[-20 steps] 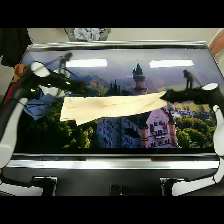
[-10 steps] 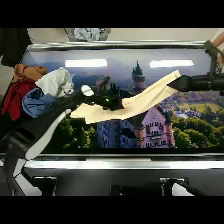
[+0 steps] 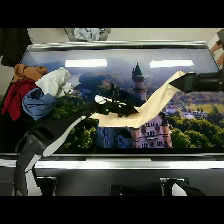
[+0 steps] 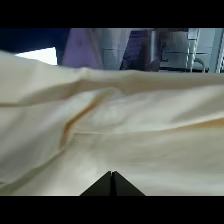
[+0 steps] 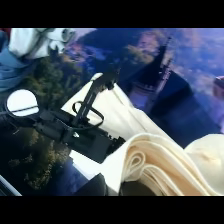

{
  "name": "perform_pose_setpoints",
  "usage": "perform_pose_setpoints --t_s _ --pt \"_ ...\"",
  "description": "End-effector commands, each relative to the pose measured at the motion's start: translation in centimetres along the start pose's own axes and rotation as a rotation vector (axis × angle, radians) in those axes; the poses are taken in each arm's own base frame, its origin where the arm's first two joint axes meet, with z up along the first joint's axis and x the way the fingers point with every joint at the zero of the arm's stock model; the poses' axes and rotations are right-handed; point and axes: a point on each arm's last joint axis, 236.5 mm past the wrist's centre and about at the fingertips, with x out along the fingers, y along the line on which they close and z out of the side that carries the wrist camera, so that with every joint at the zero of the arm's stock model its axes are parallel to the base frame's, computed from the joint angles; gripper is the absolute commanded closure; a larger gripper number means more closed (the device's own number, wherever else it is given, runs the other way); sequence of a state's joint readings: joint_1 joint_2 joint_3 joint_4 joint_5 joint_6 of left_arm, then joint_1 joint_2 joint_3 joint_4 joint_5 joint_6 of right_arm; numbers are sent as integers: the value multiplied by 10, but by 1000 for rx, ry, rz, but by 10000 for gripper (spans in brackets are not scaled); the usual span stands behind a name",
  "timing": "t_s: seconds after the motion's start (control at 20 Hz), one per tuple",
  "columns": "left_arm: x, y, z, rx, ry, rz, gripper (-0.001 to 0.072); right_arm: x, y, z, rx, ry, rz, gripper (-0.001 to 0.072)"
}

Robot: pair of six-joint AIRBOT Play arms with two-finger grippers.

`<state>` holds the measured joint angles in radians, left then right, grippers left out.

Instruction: Fold the shirts.

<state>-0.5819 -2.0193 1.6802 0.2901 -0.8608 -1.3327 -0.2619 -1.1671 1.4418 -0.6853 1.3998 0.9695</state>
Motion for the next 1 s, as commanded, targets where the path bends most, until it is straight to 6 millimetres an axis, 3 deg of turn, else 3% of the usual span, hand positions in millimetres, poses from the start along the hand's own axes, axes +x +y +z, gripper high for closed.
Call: perform_pose_setpoints --t_s 0.0,0.05,0.15,0.25,0.4,0.5,0.55,0.6,0.7,0.8,0.9,0.95 --pt "-85 0 35 198 -54 212 680 47 25 25 -36 -66 77 676" --pt "-131 6 52 262 -99 331 680 70 36 33 -31 -89 113 676" --pt "-241 10 87 349 -237 554 679 114 60 36 -24 -100 185 676" --pt "-350 -3 106 364 -405 671 678 166 90 26 -1 -78 272 676" --pt "-456 -28 101 334 -590 719 678 238 122 -1 32 -35 323 675" --pt "-492 -44 88 337 -657 738 677 282 129 -35 73 37 324 670" --pt "-501 -54 83 347 -678 740 677 298 132 -52 91 77 328 548" --pt "-504 -61 79 358 -690 739 677 309 129 -65 116 107 326 92" --pt "-504 -70 75 376 -694 733 677 308 117 -70 116 130 319 4" --pt "-496 -72 70 381 -667 728 676 283 81 -50 68 100 246 6" --pt "-488 -73 68 398 -645 724 676 230 9 -29 30 90 64 9" --pt "-485 -74 68 407 -637 724 676 198 -34 -32 21 128 -55 14"
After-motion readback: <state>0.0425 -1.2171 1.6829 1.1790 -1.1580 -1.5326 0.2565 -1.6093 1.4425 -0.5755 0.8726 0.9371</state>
